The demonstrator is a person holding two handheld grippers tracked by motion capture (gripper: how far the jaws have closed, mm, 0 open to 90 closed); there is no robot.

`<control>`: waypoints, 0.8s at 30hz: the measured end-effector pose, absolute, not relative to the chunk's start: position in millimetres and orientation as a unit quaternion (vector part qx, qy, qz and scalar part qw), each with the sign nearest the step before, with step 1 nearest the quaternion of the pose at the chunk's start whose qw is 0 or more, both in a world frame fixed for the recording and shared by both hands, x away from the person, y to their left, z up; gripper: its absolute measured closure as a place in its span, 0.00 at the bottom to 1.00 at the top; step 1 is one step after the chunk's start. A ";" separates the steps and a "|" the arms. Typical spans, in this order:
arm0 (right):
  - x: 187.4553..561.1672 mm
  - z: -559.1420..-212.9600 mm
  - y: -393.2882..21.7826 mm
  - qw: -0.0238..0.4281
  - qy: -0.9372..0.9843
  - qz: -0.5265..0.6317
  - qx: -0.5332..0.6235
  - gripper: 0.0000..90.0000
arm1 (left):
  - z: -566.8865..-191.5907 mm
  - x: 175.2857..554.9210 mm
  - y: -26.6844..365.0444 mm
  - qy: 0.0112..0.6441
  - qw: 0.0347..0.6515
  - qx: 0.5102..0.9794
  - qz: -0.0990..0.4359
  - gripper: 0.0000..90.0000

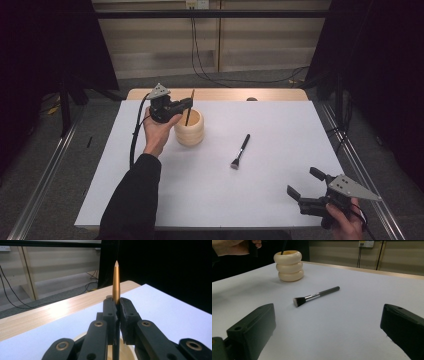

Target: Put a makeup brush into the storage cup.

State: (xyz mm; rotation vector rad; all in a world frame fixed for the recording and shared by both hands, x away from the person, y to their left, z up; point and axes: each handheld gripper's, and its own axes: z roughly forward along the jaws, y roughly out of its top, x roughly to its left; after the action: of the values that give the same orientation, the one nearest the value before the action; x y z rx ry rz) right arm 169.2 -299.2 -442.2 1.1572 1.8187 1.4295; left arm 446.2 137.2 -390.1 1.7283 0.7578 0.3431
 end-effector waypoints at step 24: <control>169.1 -442.1 -299.1 0.274 0.676 0.531 0.431 0.00 | -402.9 441.0 142.6 0.334 0.561 0.744 0.141 0.92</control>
State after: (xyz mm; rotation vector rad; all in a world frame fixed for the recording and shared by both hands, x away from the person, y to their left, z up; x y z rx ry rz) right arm 169.1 -299.1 -442.1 1.1589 1.8174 1.4289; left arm 441.0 142.6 -402.9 1.7539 0.7875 0.3326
